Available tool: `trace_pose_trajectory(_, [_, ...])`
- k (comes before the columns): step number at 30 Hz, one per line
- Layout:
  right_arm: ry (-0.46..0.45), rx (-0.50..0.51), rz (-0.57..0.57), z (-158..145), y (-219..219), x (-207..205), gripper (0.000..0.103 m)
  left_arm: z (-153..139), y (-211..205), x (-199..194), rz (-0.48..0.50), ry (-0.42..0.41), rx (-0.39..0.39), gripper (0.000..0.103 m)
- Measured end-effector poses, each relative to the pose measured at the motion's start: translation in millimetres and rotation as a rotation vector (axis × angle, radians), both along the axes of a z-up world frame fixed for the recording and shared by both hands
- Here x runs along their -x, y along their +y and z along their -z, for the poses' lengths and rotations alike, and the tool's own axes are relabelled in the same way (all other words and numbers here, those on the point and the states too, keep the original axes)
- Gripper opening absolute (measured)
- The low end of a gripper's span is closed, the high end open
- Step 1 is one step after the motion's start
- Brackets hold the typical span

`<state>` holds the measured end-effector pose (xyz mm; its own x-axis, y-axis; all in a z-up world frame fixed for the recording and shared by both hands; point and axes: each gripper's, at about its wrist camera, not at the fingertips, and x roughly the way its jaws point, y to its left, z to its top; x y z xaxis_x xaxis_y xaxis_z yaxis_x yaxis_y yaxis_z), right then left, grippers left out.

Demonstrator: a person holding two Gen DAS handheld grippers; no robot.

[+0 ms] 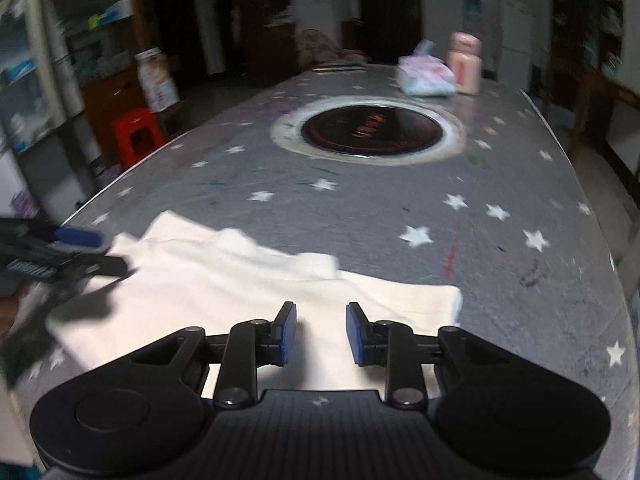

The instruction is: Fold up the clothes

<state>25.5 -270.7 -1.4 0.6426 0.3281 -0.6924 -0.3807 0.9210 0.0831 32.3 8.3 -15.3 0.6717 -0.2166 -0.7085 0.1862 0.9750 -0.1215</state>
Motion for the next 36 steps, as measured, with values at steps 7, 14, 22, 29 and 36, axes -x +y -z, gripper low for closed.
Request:
trace_pose_trajectory(7, [-0.014,0.059,-0.211,-15,42,38,0.027,3,1,-1,0.005,0.020,0.036,0.069])
trace_pose_trajectory(14, [-0.010,0.089,-0.439,-17,97,64,0.026,1,6,-3,-0.010,0.042,0.061,0.065])
trace_pose_trajectory(22, [-0.023,0.160,-0.586,-4,148,81,0.032,0,14,-4,-0.029,0.059,0.076,0.070])
trace_pose_trajectory(29, [-0.060,0.229,-0.611,1,164,90,0.032,-6,25,-5,-0.061,0.057,0.107,0.087])
trace_pose_trajectory(36, [-0.083,0.272,-0.605,5,174,95,0.032,-14,36,-5,-0.088,0.064,0.164,0.092])
